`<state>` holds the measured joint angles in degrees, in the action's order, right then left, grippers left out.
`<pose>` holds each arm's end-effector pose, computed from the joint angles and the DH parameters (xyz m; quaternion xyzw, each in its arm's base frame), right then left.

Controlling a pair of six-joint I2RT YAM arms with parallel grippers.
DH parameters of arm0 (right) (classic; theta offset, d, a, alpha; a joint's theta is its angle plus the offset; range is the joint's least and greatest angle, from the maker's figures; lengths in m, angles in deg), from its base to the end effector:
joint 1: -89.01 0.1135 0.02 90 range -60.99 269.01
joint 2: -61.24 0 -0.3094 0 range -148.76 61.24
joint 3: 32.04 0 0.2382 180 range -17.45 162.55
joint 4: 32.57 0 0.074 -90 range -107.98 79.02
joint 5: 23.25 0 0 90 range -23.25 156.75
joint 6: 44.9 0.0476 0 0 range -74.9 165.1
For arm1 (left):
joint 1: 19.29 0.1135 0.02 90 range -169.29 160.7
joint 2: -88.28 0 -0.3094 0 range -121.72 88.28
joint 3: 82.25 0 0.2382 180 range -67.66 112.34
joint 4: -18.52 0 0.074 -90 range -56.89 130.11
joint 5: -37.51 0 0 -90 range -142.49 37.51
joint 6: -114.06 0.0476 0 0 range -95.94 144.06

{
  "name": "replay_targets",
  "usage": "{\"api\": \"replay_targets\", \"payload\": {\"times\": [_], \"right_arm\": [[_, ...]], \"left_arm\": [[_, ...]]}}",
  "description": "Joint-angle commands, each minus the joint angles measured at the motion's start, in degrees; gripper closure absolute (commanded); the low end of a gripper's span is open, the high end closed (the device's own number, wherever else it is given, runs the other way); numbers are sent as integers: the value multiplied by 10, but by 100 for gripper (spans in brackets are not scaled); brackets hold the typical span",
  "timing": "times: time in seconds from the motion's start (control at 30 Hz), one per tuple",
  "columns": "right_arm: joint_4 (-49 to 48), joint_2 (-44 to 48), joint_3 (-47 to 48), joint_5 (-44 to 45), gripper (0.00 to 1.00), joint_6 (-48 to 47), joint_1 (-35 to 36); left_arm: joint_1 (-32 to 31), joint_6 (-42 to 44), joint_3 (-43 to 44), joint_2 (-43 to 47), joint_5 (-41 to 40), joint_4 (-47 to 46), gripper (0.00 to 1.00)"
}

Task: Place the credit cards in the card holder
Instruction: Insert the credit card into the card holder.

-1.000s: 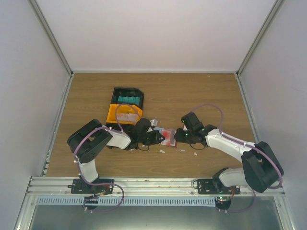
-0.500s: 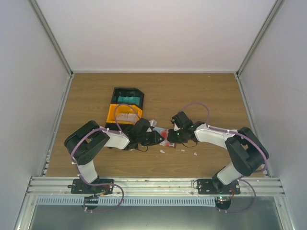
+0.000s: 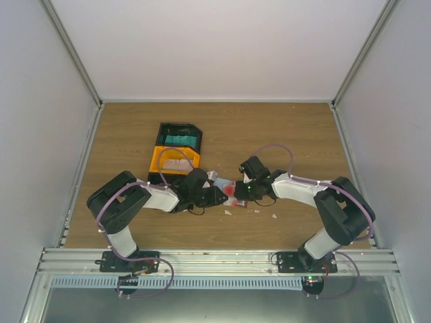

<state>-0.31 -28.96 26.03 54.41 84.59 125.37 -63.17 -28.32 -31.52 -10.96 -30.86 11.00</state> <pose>0.2153 0.1712 0.1876 0.0027 0.9698 0.2181 0.1094 0.2161 -0.2322 0.1629 0.0114 0.8971 -0.4173 0.1448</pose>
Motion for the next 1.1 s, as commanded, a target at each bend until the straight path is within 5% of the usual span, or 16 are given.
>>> {"api": "replay_targets", "payload": {"times": [0.0,0.2,0.47,0.8,1.07], "right_arm": [[23,-31,-26,23,85,7,-1],[23,-10,-28,25,79,15,-6],[57,65,-5,61,69,23,-16],[130,34,6,144,70,33,-16],[90,23,-10,94,74,32,-17]], "left_arm": [[5,14,-16,15,-8,-21,83],[6,16,-11,12,-18,-20,100],[13,24,-4,15,-33,-21,100],[16,14,22,-34,4,-44,100],[16,-6,6,-45,34,-60,100]]}}
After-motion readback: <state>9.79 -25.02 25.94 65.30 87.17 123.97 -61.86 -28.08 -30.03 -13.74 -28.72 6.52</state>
